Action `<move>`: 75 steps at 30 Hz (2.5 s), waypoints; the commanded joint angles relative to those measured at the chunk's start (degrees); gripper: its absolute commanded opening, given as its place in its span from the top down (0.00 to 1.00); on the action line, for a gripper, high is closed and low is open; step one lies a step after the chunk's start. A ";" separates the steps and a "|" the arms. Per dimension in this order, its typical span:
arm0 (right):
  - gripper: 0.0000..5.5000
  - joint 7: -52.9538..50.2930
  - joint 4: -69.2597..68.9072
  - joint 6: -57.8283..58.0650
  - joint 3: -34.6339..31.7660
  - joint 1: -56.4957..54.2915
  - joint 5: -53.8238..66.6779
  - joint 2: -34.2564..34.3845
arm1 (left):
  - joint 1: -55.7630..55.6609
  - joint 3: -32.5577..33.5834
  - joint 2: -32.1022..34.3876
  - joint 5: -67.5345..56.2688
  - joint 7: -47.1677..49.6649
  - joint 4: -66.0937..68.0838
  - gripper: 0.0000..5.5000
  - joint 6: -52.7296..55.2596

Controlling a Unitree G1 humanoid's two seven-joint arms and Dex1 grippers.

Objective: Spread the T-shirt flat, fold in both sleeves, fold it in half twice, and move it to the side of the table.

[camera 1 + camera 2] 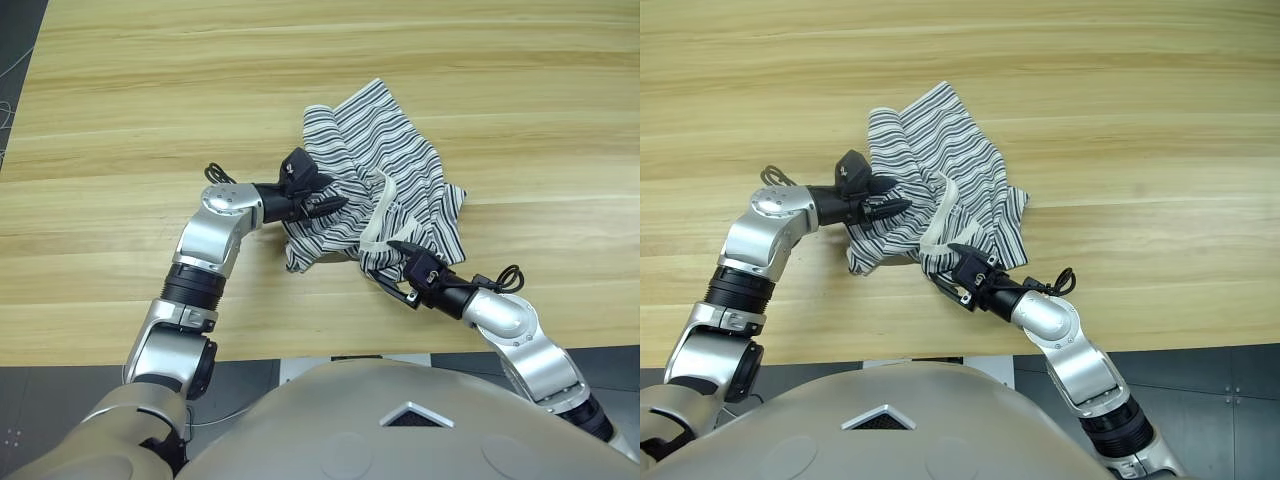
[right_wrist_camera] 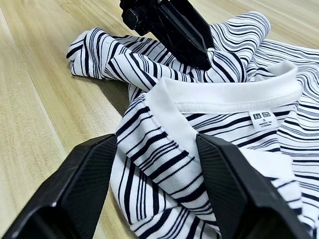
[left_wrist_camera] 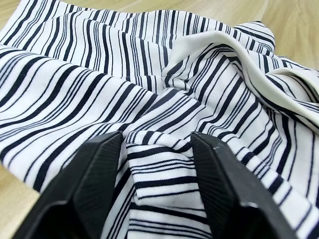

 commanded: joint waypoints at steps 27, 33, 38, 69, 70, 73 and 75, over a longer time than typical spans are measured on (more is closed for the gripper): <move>0.77 -4.10 -3.64 -7.51 -1.07 -0.93 -8.35 4.66 | 0.00 0.25 -0.63 0.83 0.17 -0.56 0.97 0.39; 0.77 -3.64 -2.01 -7.33 -2.27 0.06 -8.54 3.89 | -0.29 0.25 -0.88 1.01 0.23 -0.29 0.97 0.36; 0.77 1.14 -10.45 -1.21 -4.10 4.38 3.25 3.70 | -0.49 0.19 -1.04 1.24 0.14 -0.36 0.97 0.60; 0.77 -9.93 4.73 -3.73 10.01 7.42 -8.17 7.83 | -1.33 0.43 -2.29 1.62 0.09 -0.66 0.97 0.71; 0.77 -9.25 3.83 -3.62 10.28 7.89 -7.72 7.56 | -1.30 0.48 -2.22 1.61 0.05 -0.69 0.97 0.72; 0.77 -7.64 1.74 -3.22 10.44 8.85 -6.58 6.76 | -1.27 0.62 -2.17 1.65 0.07 -0.63 0.97 0.68; 0.77 -6.39 0.25 -2.61 9.89 9.48 -5.31 6.23 | -1.28 0.64 -2.20 1.65 0.04 -0.49 0.97 0.57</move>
